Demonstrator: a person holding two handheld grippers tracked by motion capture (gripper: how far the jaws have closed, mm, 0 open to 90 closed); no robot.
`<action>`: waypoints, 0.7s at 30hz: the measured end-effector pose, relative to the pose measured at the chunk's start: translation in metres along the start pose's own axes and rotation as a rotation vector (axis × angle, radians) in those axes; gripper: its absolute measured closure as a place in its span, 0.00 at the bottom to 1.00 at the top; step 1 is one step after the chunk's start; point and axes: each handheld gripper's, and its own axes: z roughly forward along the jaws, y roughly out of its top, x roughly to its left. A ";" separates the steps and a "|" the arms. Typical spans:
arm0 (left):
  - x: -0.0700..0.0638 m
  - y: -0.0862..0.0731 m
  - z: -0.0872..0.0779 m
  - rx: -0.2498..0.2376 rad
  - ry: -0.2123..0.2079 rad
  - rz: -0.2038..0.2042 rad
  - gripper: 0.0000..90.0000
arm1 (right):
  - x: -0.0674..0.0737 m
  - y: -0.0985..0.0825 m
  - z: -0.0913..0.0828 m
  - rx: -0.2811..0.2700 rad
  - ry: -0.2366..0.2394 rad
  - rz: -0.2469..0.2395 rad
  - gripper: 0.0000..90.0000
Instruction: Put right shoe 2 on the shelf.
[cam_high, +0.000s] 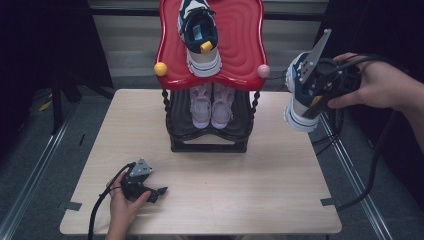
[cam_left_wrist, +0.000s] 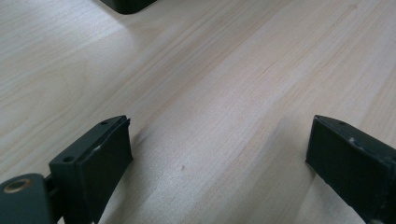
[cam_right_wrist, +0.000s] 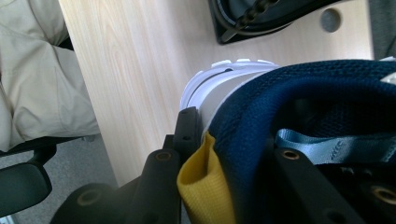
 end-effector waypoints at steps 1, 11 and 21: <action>0.000 0.000 0.000 0.000 0.000 0.000 0.07 | 0.000 0.002 -0.004 0.002 -0.004 0.005 0.80; 0.000 0.000 0.000 -0.003 0.002 -0.001 0.07 | 0.002 0.024 -0.042 -0.025 -0.059 -0.041 0.80; 0.000 0.000 0.000 -0.003 0.002 -0.001 0.07 | -0.005 0.041 -0.064 -0.021 -0.095 -0.054 0.80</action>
